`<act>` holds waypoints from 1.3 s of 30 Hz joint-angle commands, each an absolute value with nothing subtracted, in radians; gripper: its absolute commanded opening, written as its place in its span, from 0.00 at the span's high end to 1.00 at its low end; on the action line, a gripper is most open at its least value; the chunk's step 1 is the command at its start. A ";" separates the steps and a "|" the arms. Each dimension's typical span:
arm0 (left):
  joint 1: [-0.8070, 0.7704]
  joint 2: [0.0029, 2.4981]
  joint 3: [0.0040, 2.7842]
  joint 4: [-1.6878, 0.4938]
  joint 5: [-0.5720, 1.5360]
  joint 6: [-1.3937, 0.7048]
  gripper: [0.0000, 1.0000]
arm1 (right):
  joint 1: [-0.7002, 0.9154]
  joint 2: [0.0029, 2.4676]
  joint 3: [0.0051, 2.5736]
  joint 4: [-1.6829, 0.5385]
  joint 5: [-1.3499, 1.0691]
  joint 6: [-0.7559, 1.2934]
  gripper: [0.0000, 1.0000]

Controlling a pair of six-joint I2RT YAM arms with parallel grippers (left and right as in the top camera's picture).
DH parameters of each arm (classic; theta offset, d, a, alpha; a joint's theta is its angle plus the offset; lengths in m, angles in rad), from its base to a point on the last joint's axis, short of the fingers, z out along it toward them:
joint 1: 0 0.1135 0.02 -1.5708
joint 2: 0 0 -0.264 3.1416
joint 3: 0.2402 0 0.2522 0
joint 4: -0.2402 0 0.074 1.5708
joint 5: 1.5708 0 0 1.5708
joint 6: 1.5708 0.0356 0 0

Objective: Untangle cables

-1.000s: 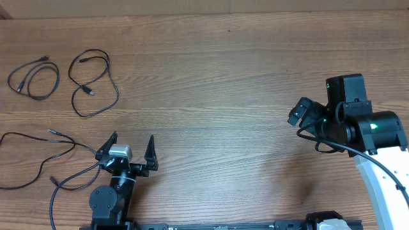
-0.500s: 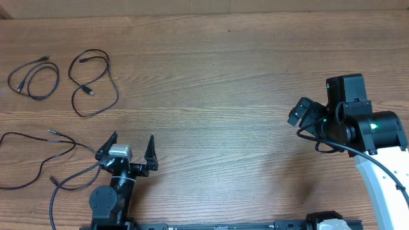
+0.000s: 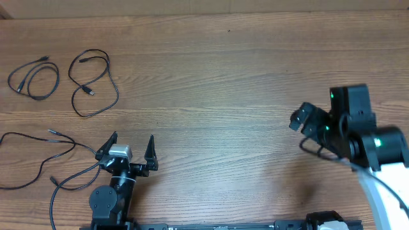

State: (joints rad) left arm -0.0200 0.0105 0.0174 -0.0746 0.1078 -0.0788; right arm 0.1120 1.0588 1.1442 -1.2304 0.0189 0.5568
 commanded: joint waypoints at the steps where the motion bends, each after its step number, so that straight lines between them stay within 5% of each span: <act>1: -0.020 0.004 0.005 -0.070 0.100 -0.097 0.00 | 0.109 0.922 1.070 -1.176 0.033 0.560 0.00; 19: -0.020 0.004 0.005 -0.070 0.100 -0.097 0.00 | 0.111 0.226 0.821 -0.811 0.033 0.560 0.00; 39: -0.020 0.004 0.005 -0.070 0.100 -0.097 0.00 | 0.111 0.003 0.501 -0.260 0.033 0.560 0.00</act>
State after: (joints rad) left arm -0.0200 0.0105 0.0135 -0.0738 0.1078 -0.0788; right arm 0.1120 0.0147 0.5549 -0.3111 0.0193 0.5579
